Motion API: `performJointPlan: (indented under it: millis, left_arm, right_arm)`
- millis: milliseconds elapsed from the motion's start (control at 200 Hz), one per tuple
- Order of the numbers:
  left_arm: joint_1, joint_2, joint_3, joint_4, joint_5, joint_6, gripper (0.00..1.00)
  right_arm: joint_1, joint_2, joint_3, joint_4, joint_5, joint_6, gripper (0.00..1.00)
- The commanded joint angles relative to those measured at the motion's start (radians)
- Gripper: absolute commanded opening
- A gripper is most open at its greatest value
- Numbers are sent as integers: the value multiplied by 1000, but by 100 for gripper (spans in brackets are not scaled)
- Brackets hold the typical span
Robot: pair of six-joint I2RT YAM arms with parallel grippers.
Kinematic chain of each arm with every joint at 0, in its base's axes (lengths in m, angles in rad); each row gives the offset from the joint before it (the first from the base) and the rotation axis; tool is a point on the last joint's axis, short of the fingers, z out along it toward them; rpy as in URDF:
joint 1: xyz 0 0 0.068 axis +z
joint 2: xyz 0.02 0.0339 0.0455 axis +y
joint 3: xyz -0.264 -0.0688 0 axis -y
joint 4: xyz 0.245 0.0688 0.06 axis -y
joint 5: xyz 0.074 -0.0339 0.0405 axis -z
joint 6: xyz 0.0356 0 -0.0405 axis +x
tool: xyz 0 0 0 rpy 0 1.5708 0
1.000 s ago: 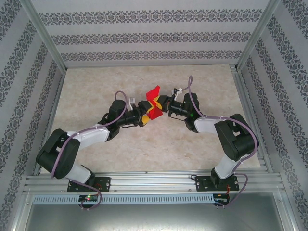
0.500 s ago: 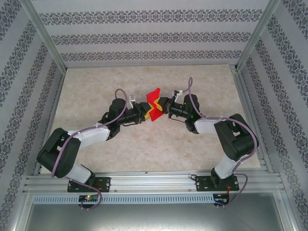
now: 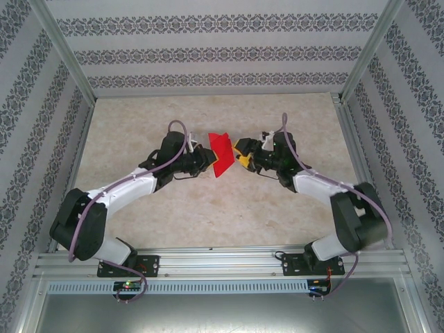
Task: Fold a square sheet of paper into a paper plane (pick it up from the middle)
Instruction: Turn over the paper at the center of the table.
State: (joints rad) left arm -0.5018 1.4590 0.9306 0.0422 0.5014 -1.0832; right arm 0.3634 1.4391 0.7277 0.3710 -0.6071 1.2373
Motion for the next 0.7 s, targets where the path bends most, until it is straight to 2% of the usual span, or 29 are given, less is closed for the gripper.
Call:
performJointPlan:
  millis: [0, 85, 200, 360, 420, 550, 694]
  left_arm:
    - [5, -6, 149, -514, -188, 348, 12]
    - [-4, 28, 266, -751, -364, 471, 14]
    - [-42, 93, 403, -987, -631, 553, 16]
    - [-109, 267, 564, -1223, -975, 541, 18]
    - [-133, 346, 614, -1284, -1063, 511, 18]
    - [-177, 486, 677, -1294, -1097, 489, 19]
    - [-212, 586, 712, -1206, -994, 479, 25]
  right_arm:
    - [-5, -104, 56, -414, 177, -279, 68]
    - [-5, -158, 71, -531, 265, -350, 72]
    - [-7, -194, 67, -590, 324, -385, 74]
    - [-9, -200, 59, -620, 359, -391, 75]
    - [-9, -196, 53, -621, 363, -388, 74]
    - [-10, -198, 51, -639, 380, -387, 75]
    - [-13, -219, 45, -667, 411, -391, 74]
